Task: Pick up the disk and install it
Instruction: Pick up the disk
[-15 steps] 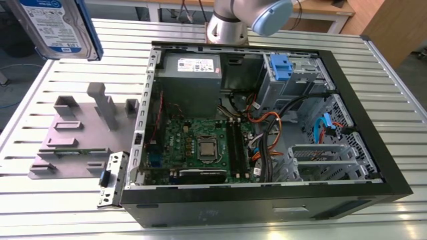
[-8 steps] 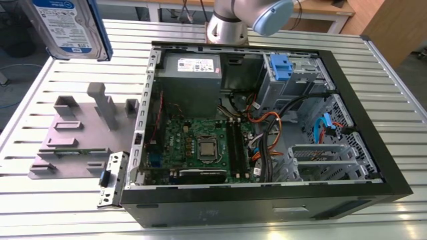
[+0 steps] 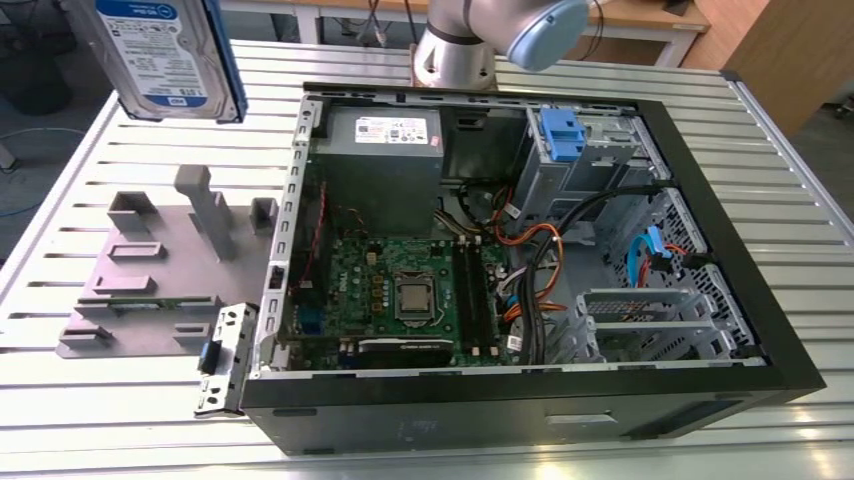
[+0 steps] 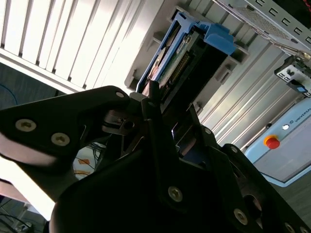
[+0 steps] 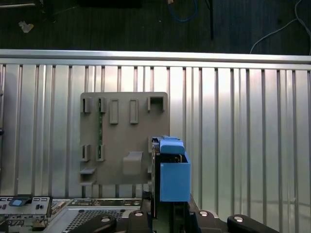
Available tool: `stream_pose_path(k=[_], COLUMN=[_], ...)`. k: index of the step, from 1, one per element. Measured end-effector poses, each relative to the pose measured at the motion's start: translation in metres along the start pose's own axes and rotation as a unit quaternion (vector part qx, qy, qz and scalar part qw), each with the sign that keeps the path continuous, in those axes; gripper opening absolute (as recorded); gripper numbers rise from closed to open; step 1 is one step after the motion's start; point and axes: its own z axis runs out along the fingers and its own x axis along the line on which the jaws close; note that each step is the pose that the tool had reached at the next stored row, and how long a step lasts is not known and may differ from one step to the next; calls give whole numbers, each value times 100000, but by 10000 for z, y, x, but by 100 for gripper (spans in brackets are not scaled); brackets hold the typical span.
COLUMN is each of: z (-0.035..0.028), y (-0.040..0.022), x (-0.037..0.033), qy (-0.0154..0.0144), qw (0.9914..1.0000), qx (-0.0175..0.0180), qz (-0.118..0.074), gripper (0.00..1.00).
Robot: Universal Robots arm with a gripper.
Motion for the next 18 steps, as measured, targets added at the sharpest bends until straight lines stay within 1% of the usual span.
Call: stream_pose_path(k=[5, 7, 13, 16, 18], z=[-3, -4, -4, -22, -23], y=[-124, -152, -153, -152, -152], x=[-1, -1, -1, -1, -1], qy=[-1, -2, -1, 0, -4], qw=[100000, 100000, 100000, 100000, 100000], qx=[0, 3, 2, 1, 7], qz=[-2, -3, 2, 0, -1], gripper=[35, 35, 35, 35, 35])
